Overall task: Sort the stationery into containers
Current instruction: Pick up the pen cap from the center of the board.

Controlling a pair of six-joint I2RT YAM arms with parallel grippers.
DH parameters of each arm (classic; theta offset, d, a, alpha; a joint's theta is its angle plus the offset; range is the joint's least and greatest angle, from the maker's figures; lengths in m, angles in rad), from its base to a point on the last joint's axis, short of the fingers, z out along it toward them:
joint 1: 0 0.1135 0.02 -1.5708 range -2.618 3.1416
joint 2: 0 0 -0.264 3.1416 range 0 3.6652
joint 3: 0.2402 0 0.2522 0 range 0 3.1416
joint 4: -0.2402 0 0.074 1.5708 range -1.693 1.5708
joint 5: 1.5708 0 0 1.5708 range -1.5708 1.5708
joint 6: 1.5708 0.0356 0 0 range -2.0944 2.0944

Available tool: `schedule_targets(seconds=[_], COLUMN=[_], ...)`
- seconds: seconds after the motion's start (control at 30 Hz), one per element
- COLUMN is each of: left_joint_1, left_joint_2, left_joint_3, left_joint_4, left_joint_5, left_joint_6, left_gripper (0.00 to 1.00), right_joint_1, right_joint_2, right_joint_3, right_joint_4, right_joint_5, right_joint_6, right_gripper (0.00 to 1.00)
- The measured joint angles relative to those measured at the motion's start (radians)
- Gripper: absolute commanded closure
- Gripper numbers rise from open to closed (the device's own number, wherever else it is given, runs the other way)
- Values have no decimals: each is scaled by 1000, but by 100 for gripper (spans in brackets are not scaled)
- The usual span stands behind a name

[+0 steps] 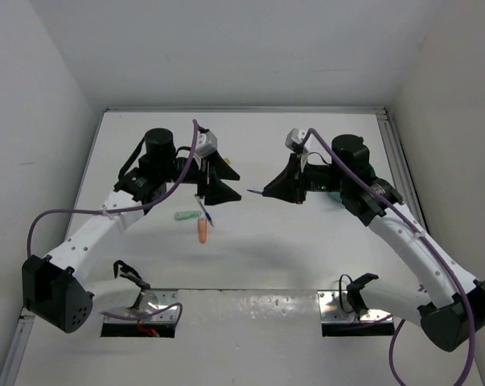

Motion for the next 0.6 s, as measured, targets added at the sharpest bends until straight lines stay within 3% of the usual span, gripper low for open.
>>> schedule_targets(seconds=[0.13,0.33,0.5,0.6], left_joint_1=[-19,-58,-80,-89], left_joint_2=[-1,2,2,2], left_joint_3=[10,57,72,72], left_joint_4=[-51,-94,-97,-105], left_joint_5=[-33,-43,-19,-12], left_joint_6=[38,68,72,71], left_gripper=[27,49,51,65], right_joint_1=[0,11,22,26], right_joint_2=[20,38,39,46], right_joint_3=[2,27,43,48], right_joint_4=[87,98,96,96], right_joint_5=[-64,-109,-118,-121], right_joint_6=[155,232,234,233], right_gripper=[100,100,100,100])
